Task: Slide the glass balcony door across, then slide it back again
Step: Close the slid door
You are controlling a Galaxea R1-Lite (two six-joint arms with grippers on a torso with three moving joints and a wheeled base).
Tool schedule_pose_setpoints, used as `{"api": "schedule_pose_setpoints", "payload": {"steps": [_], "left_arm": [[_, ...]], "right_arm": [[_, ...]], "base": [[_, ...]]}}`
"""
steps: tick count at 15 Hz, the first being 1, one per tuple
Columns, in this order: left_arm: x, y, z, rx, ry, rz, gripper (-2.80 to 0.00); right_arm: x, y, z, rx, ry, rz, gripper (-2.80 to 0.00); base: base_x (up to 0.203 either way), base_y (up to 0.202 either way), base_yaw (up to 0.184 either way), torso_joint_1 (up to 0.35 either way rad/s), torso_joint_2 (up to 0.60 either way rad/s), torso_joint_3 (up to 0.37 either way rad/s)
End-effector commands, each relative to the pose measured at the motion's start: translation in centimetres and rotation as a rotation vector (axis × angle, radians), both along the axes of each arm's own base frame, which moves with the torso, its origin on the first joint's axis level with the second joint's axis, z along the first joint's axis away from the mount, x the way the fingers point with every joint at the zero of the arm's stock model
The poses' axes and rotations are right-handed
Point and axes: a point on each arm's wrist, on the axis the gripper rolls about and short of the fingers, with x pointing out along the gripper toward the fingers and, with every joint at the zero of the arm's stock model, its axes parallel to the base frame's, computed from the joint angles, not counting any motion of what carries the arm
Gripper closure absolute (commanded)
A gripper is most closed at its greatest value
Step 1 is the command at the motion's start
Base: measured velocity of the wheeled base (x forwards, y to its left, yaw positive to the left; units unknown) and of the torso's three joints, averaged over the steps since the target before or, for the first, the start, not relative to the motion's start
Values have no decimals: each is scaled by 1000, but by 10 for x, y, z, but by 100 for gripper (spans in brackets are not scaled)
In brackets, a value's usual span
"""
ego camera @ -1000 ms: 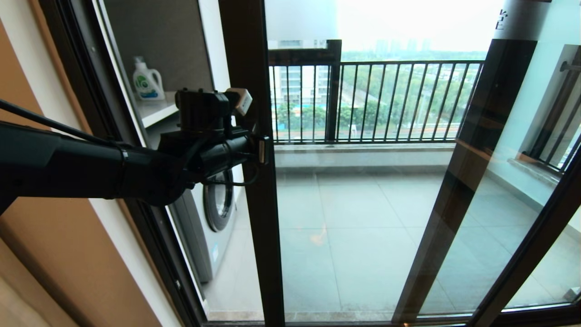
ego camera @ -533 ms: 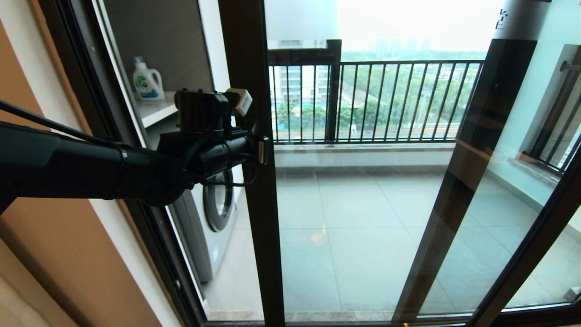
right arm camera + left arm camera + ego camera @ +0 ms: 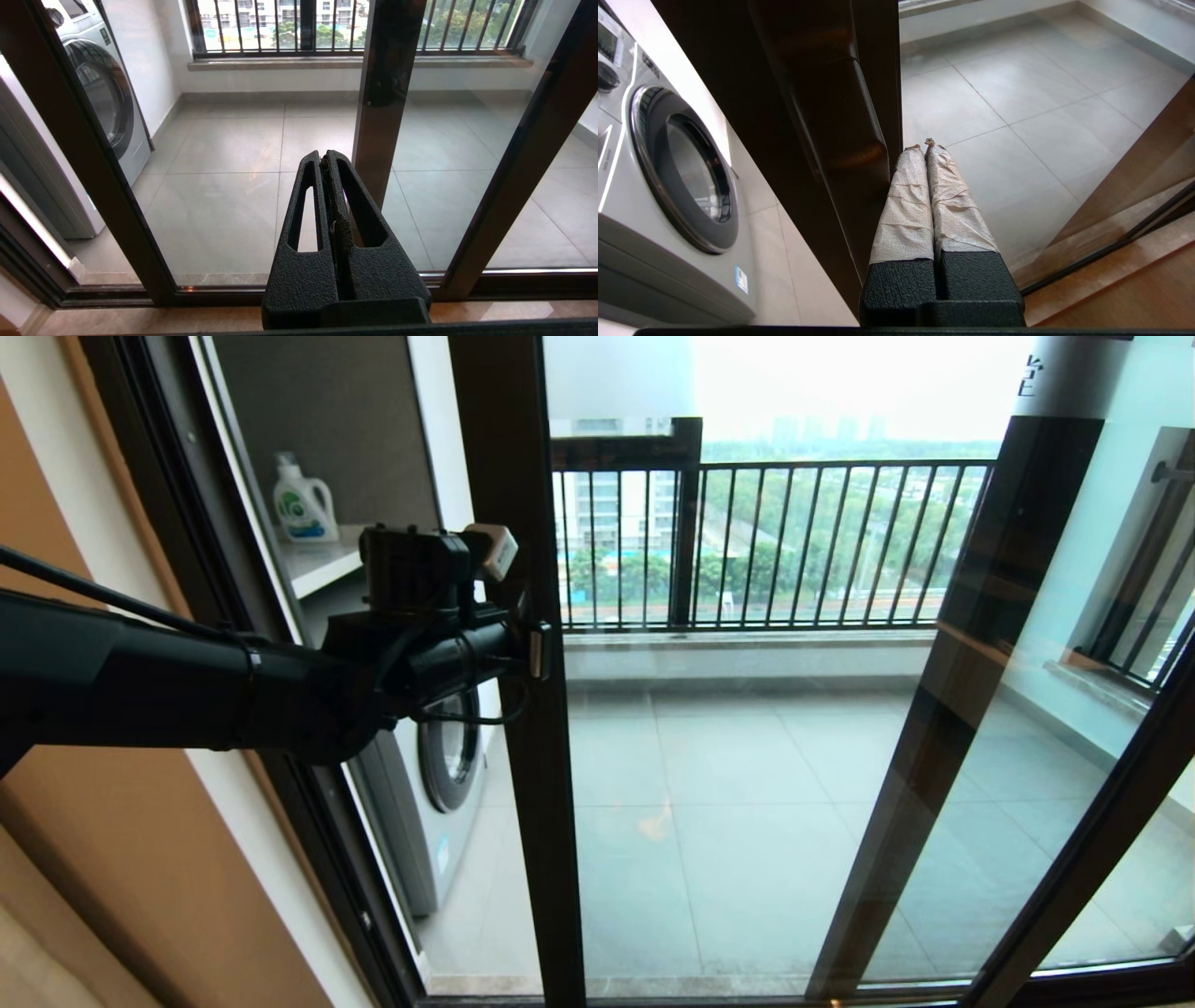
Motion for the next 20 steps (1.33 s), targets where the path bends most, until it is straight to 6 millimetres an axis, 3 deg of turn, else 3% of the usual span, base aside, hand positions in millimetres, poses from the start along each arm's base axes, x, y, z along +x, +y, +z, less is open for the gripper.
{"api": "schedule_pose_setpoints", "payload": {"steps": [1, 20], "left_arm": [[1, 3, 0, 0, 0, 10, 0], [8, 18, -2, 4, 5, 53, 0]], "right_arm": [[1, 0, -3, -1, 13, 1, 0], [1, 0, -3, 0, 13, 1, 0]], "base": [[0, 0, 0, 0, 0, 0], [0, 0, 0, 0, 0, 0]]}}
